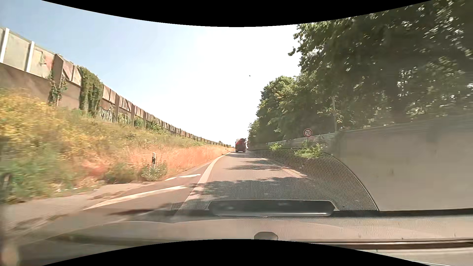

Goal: Follow the waypoints while adhering to traffic rules and regulations

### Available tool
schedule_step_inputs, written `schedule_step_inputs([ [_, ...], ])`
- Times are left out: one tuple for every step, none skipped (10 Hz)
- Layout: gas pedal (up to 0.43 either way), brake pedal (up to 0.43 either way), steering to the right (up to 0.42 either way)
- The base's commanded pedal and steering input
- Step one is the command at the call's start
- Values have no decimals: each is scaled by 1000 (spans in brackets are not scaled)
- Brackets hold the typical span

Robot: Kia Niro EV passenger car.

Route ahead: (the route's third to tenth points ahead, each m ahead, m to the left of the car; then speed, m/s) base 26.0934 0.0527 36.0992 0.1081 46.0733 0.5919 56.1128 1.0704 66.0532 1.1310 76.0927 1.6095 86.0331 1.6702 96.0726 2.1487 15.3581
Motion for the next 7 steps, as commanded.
schedule_step_inputs([
  [398, 18, -17],
  [409, 18, -17],
  [480, 18, -16],
  [531, 18, -17],
  [531, 18, -15],
  [500, 18, -15],
  [488, 18, -13],
])
